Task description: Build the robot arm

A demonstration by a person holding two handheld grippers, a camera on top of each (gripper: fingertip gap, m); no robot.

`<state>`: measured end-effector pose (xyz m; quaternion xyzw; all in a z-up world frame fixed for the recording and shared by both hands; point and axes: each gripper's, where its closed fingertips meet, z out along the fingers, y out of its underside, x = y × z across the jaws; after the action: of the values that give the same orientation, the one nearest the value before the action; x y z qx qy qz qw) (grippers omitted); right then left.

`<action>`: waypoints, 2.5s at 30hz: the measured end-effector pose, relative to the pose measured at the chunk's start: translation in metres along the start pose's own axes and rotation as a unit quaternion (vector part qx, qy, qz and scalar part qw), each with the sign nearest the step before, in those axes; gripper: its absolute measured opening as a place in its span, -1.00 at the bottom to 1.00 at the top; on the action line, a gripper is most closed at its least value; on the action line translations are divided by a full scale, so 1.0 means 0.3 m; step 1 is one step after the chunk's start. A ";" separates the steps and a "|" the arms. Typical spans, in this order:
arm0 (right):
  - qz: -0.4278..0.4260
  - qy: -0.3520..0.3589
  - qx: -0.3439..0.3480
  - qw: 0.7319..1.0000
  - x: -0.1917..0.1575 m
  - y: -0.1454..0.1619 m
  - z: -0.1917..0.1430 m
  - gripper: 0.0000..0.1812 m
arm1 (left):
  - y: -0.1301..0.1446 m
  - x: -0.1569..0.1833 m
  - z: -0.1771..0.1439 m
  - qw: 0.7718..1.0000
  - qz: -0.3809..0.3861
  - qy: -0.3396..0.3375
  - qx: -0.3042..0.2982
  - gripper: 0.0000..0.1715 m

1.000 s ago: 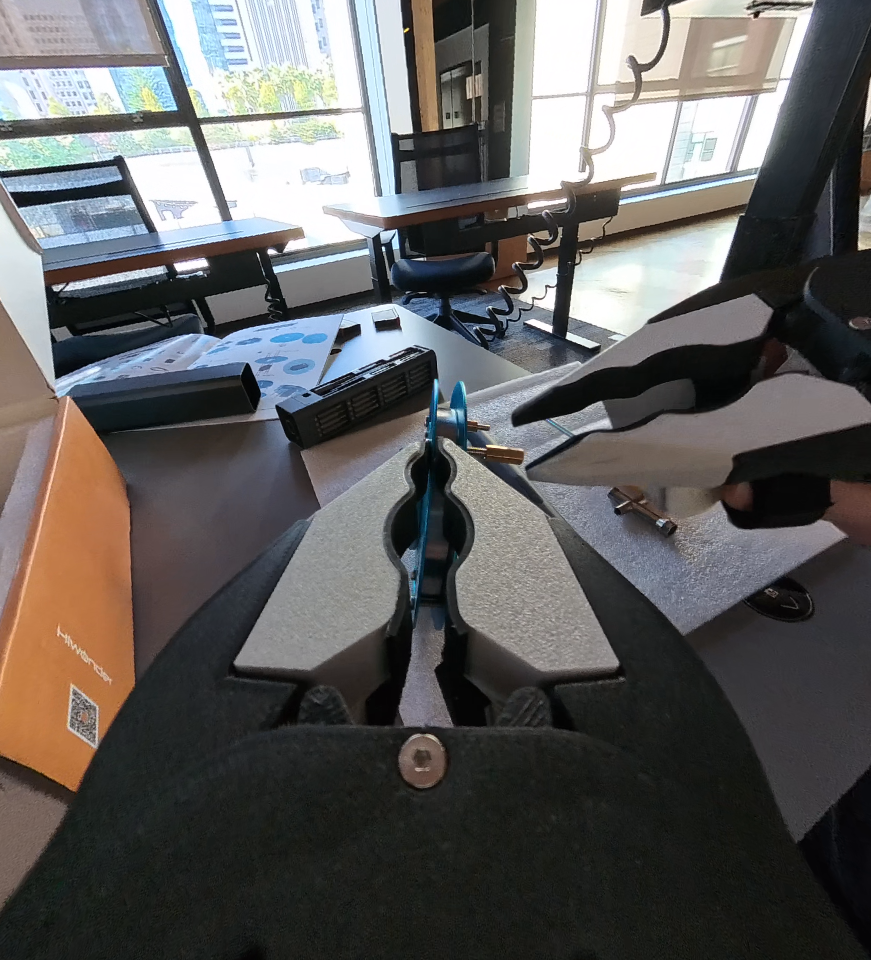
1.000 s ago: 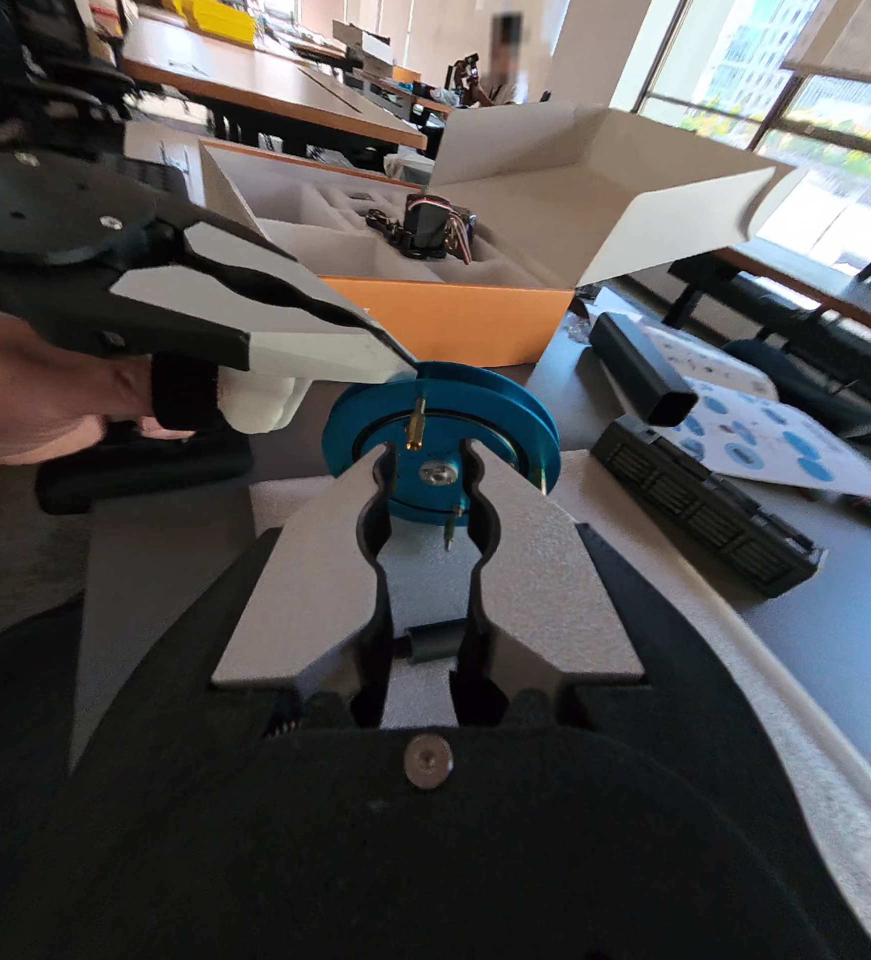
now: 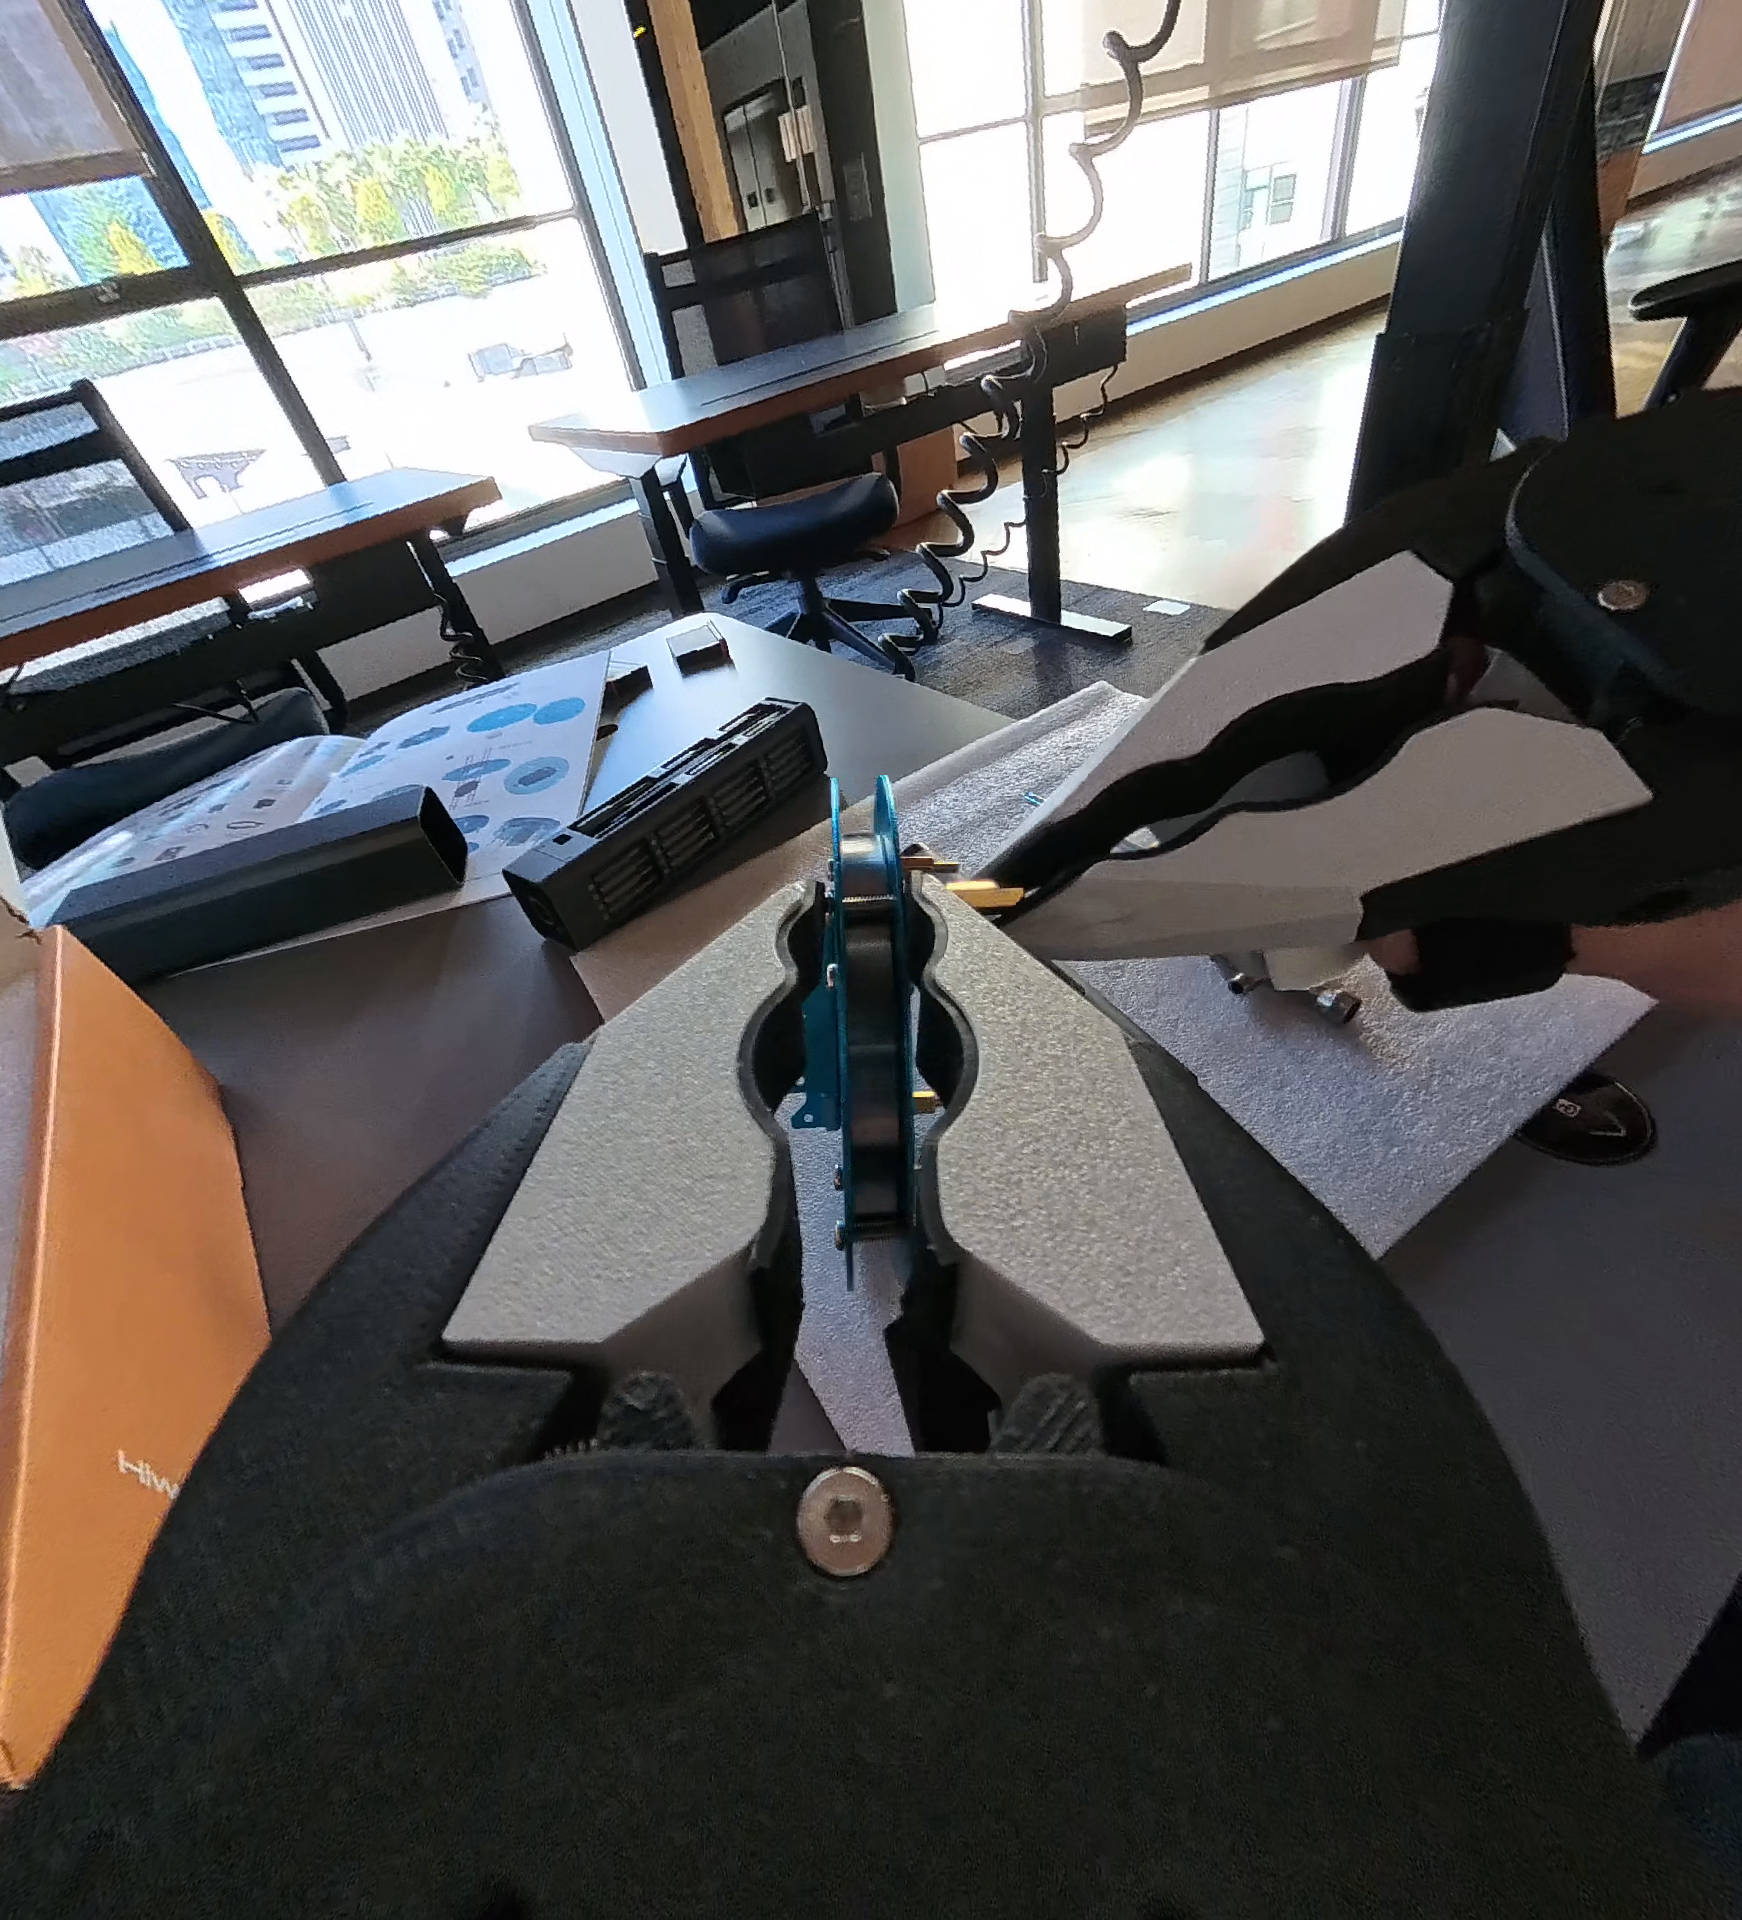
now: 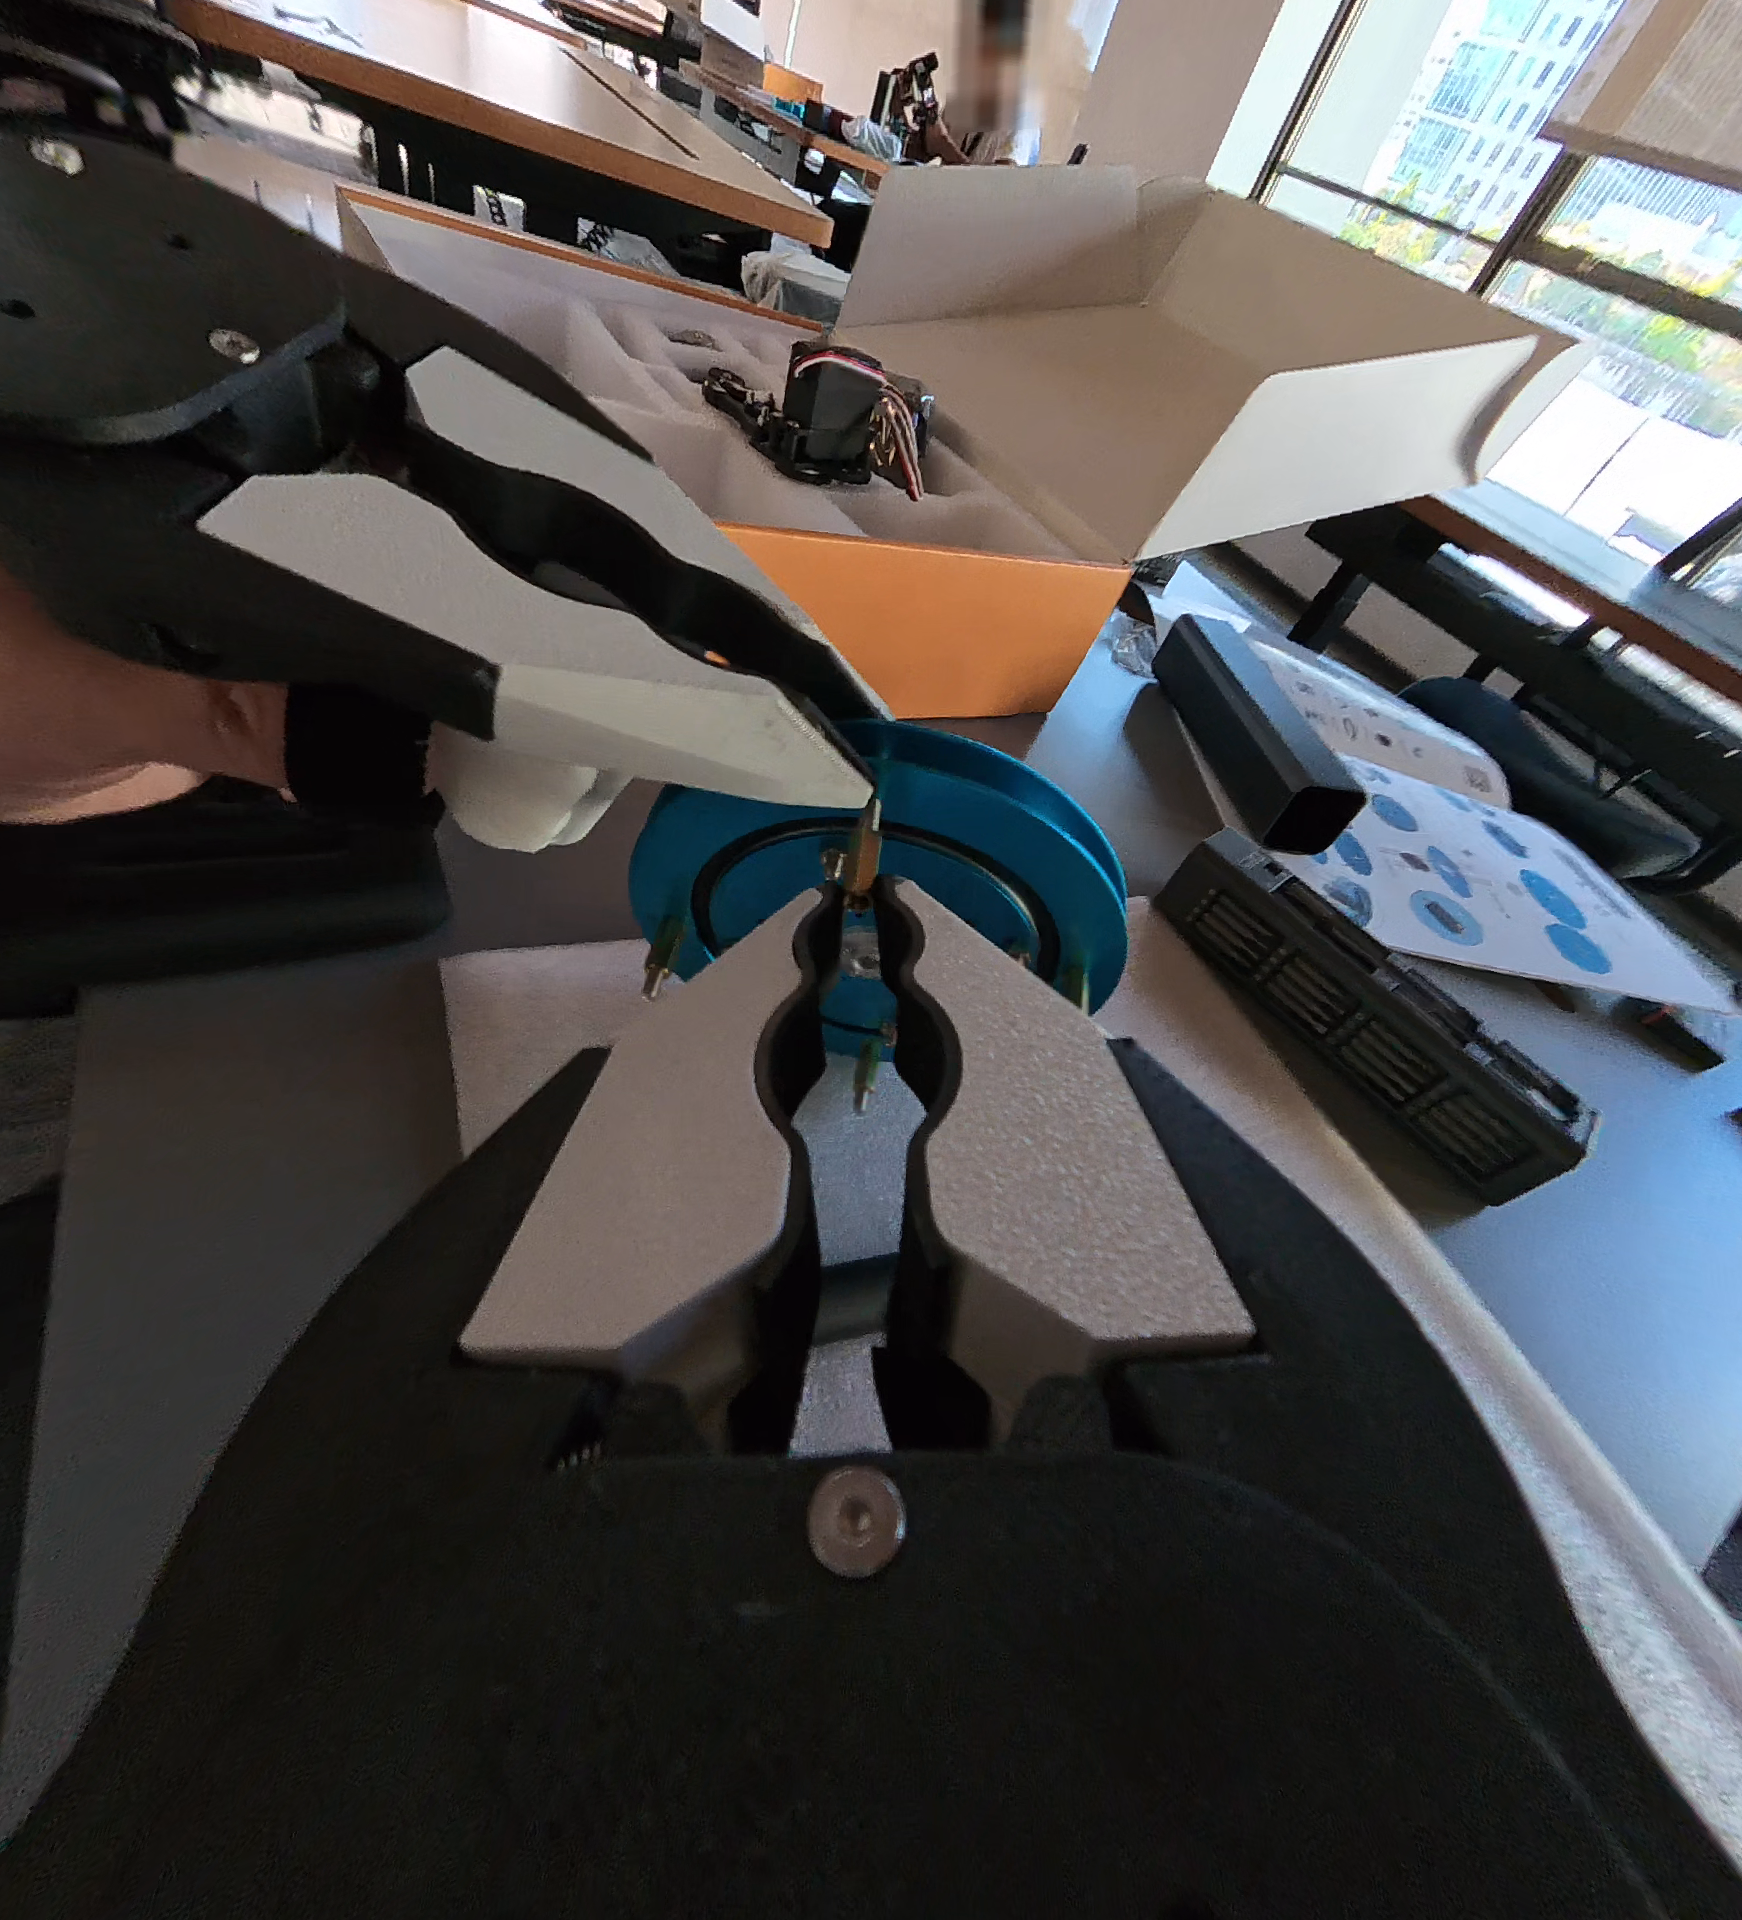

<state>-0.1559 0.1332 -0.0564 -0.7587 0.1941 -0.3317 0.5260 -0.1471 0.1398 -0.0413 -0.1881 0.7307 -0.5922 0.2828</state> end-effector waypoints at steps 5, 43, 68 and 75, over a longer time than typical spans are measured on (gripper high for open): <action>-0.048 0.024 -0.018 0.998 -0.001 0.005 0.011 -0.96 | 0.001 -0.012 -0.001 1.000 -0.008 -0.017 0.000 -0.86; 0.152 -0.001 0.000 0.988 -0.017 -0.019 0.017 -0.96 | 0.004 -0.006 -0.015 0.998 -0.016 -0.054 0.027 -0.87; 0.349 -0.100 0.019 0.931 -0.027 -0.009 0.011 -0.95 | 0.003 -0.005 -0.014 0.997 -0.020 -0.062 0.028 -0.87; 0.408 -0.166 0.053 0.896 -0.020 0.014 -0.008 -0.71 | 0.001 -0.005 -0.011 0.998 -0.030 -0.053 0.030 -0.87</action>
<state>-0.1616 0.1339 -0.0615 -0.6281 0.3787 0.0331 0.6790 -0.1480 0.1433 -0.0410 -0.2323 0.6906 -0.6111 0.3093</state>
